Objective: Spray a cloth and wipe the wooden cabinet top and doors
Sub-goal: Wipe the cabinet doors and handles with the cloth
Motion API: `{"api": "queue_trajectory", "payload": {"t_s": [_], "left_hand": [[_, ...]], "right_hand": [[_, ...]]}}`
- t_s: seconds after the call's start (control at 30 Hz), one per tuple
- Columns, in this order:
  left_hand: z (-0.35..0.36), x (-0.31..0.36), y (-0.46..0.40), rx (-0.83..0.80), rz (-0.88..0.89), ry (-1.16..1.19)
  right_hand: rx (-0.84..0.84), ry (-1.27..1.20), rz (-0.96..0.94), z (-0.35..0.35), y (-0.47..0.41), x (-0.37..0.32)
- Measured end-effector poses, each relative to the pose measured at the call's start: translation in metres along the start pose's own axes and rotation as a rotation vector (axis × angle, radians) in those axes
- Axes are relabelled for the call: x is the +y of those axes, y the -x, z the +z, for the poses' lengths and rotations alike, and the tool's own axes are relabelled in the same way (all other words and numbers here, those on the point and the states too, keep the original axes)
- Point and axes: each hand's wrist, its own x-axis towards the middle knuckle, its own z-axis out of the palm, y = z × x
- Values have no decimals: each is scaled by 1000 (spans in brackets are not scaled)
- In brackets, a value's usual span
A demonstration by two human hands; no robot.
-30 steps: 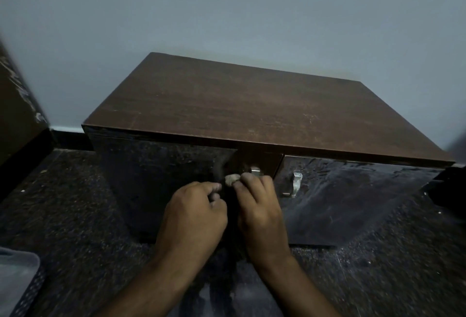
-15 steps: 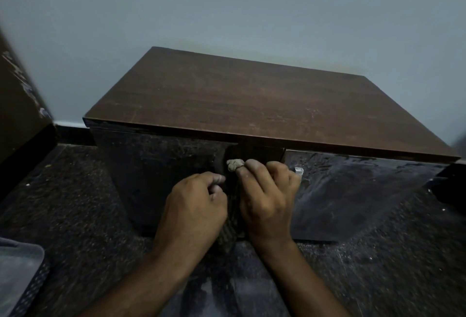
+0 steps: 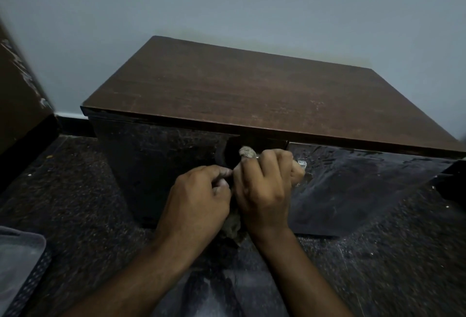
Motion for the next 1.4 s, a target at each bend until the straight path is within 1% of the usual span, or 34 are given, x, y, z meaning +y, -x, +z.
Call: {"api": "queue_trajectory", "payload": {"t_s": [0.07, 0.13, 0.23, 0.33, 0.47, 0.57, 0.7, 0.83, 0.97, 1.1, 1.27, 1.4], "left_hand": [[-2, -1, 0, 30, 1, -13], [-3, -2, 0, 39, 4, -19], [-3, -3, 1, 4, 17, -1], [-3, -2, 2, -48, 66, 38], [0, 0, 1, -59, 102, 49], [7, 2, 1, -66, 112, 68], [13, 4, 0, -70, 127, 83], [16, 4, -2, -59, 126, 78], [15, 5, 0, -56, 137, 92], [14, 6, 0, -39, 108, 66], [7, 5, 2, -15, 108, 28], [4, 3, -1, 74, 87, 10]], "right_hand": [[-21, 40, -9, 2, 6, -1], [-79, 80, -15, 6, 22, -1], [-139, 99, 18, 6, 49, 3], [-108, -15, 103, -6, 52, 1], [26, -157, 243, -15, 16, -3], [-35, -192, 290, -17, 5, 0], [-126, -198, 287, -22, 6, 10], [-249, -218, 187, -20, -6, 6], [-163, -189, 263, -23, -3, 15], [-225, -230, 193, -16, -1, 0], [-84, -231, 331, -18, 13, 9], [-111, -261, 202, -10, 10, -8]]}}
